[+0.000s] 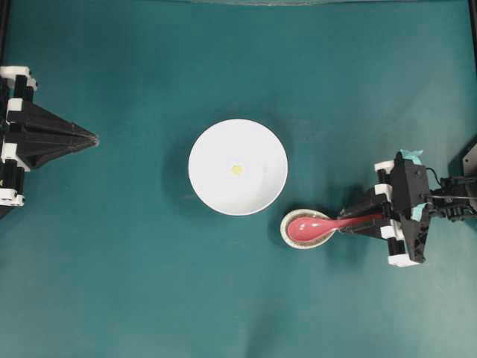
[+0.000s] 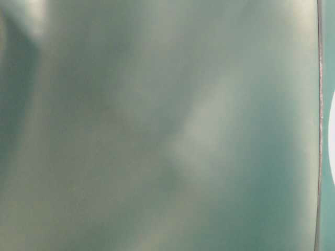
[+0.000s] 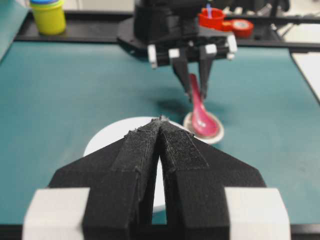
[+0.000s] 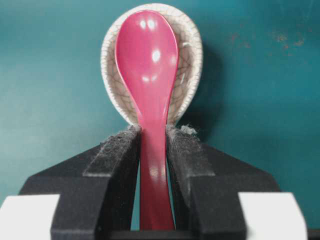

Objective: Scoop the yellow hexagonal prism block from the bowl with a spoon using the right arm.
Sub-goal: 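Close the right gripper on the pink spoon handle and adjust grip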

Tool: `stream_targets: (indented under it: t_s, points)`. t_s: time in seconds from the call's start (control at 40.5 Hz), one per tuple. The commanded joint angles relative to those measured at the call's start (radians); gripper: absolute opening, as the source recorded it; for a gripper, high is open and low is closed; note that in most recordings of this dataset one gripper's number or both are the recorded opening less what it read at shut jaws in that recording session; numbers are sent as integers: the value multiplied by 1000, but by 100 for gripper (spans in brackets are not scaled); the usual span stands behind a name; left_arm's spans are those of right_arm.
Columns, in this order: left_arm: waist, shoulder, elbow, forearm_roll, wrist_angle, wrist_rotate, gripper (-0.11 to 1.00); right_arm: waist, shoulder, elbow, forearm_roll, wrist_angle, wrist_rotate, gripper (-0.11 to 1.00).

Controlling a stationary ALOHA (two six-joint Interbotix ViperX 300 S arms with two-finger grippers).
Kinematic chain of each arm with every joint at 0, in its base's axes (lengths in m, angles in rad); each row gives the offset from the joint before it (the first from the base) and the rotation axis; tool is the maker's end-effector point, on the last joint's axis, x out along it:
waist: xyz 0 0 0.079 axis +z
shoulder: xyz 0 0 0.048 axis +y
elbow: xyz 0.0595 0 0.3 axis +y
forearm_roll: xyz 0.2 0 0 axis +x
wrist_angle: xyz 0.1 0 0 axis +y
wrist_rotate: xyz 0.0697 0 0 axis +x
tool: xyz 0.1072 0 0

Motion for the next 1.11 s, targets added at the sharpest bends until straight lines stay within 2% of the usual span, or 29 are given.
stream_targets:
  t_s: [0.0, 0.247, 0.963, 1.087]
  points:
    - [0, 8, -20, 3, -6, -3, -1, -5, -15, -9, 3, -3, 0, 27]
    - [0, 8, -21, 3, -6, -3, -1, -6, -14, -8, 3, -3, 0, 36]
    - [2, 8, -21, 3, -8, -5, -1, -6, -14, -3, 5, -9, 6, 37]
    - [0, 8, -20, 3, -9, -5, -1, -6, -14, -6, 8, -6, 11, 40]
